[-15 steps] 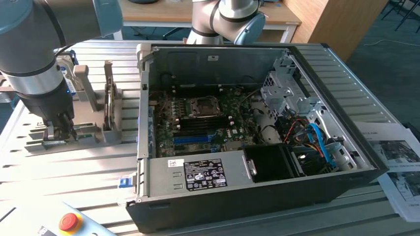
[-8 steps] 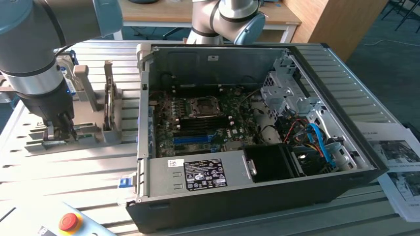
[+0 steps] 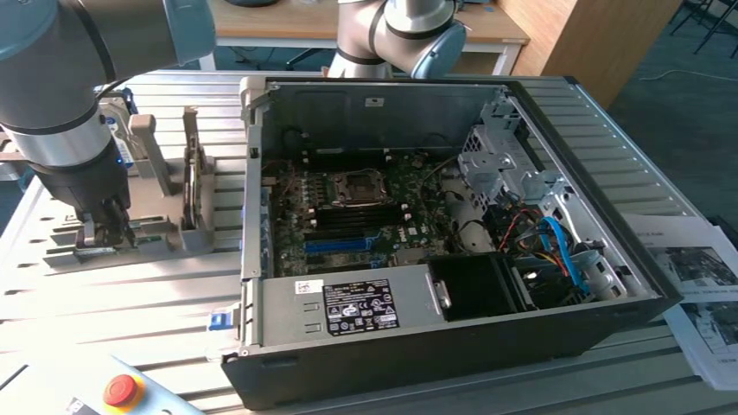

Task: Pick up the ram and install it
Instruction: 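Pick up the ram and move it above insertion slot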

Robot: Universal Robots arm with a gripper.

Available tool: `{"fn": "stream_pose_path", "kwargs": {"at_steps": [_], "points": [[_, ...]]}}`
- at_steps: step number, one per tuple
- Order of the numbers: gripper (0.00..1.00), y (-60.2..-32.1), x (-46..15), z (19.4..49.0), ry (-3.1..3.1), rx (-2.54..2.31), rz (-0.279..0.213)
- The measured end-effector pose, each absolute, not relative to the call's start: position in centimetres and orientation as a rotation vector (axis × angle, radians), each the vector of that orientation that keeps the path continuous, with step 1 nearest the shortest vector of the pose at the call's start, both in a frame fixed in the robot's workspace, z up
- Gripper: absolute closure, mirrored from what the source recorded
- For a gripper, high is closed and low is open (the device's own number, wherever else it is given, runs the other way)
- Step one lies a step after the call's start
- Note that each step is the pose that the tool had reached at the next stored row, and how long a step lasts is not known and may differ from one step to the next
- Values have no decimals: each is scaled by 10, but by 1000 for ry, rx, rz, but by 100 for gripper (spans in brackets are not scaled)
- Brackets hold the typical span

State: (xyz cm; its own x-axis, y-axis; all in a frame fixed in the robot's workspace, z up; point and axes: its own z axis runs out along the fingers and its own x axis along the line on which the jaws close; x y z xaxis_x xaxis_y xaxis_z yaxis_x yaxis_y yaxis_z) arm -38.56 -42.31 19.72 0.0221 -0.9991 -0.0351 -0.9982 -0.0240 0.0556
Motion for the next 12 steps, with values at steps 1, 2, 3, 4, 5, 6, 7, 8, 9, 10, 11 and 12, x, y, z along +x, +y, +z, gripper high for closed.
{"fn": "stream_pose_path", "kwargs": {"at_steps": [1,2,3,4,5,6,7,8,9,10,11,12], "points": [[85,-423,-386,197,-2184,2235,-100],[85,-423,-386,197,-2184,2235,-100],[85,-423,-386,197,-2184,2235,-100],[85,-423,-386,197,-2184,2235,-100],[85,-423,-386,197,-2184,2235,-100],[85,-423,-386,197,-2184,2235,-100],[85,-423,-386,197,-2184,2235,-100],[85,-423,-386,197,-2184,2235,-100],[85,-423,-386,197,-2184,2235,-100],[85,-423,-386,197,-2184,2235,-100],[85,-423,-386,197,-2184,2235,-100],[85,-423,-386,197,-2184,2235,-100]]}}
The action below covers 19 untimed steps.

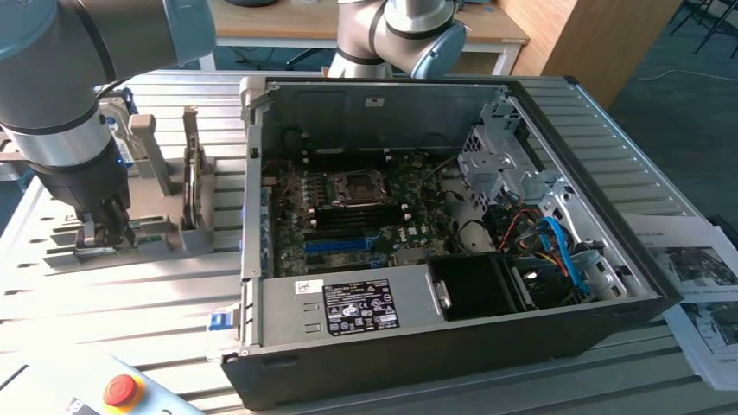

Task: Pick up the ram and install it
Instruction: 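Pick up the ram and move it above insertion slot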

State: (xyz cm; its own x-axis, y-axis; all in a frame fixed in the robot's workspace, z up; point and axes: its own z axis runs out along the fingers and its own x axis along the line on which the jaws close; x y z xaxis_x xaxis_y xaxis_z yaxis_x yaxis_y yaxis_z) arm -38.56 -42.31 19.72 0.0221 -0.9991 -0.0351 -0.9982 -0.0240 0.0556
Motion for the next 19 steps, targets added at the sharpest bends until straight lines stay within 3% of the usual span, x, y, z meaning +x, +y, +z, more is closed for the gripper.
{"fn": "stream_pose_path", "kwargs": {"at_steps": [19], "points": [[88,-423,-386,201,-2184,2235,-100]]}}
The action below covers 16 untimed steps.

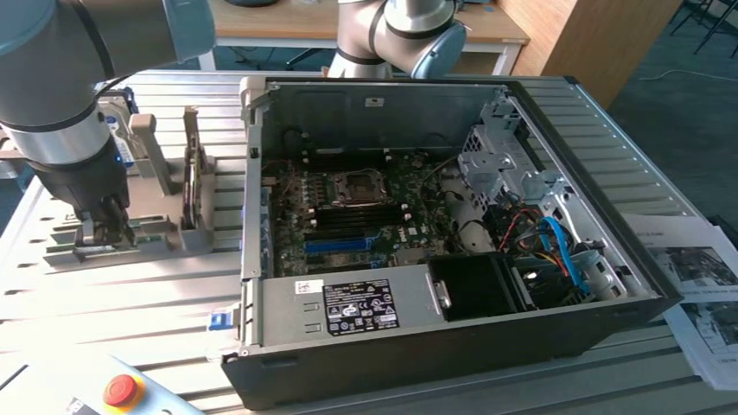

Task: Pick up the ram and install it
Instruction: 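Pick up the ram and move it above insertion slot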

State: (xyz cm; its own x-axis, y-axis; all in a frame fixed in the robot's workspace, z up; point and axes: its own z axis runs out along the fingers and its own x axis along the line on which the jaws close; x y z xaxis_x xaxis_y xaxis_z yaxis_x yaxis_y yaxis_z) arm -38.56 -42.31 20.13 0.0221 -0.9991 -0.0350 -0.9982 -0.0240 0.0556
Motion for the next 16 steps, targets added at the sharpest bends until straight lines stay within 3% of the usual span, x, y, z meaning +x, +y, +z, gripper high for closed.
{"fn": "stream_pose_path", "kwargs": {"at_steps": [16], "points": [[88,-423,-386,225,-2184,2235,-100]]}}
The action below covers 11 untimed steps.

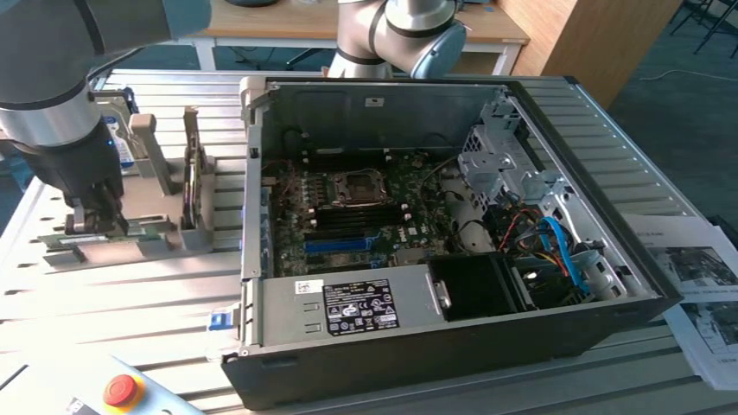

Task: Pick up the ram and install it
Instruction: 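Pick up the ram and move it above insertion slot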

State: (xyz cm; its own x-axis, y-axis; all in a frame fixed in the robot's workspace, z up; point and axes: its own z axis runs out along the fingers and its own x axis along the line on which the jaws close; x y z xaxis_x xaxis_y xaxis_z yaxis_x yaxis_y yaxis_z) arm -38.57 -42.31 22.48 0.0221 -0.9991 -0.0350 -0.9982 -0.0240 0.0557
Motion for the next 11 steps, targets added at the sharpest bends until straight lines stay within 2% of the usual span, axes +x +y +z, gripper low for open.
{"fn": "stream_pose_path", "kwargs": {"at_steps": [11], "points": [[88,-423,-386,244,-2184,2235,-100]]}}
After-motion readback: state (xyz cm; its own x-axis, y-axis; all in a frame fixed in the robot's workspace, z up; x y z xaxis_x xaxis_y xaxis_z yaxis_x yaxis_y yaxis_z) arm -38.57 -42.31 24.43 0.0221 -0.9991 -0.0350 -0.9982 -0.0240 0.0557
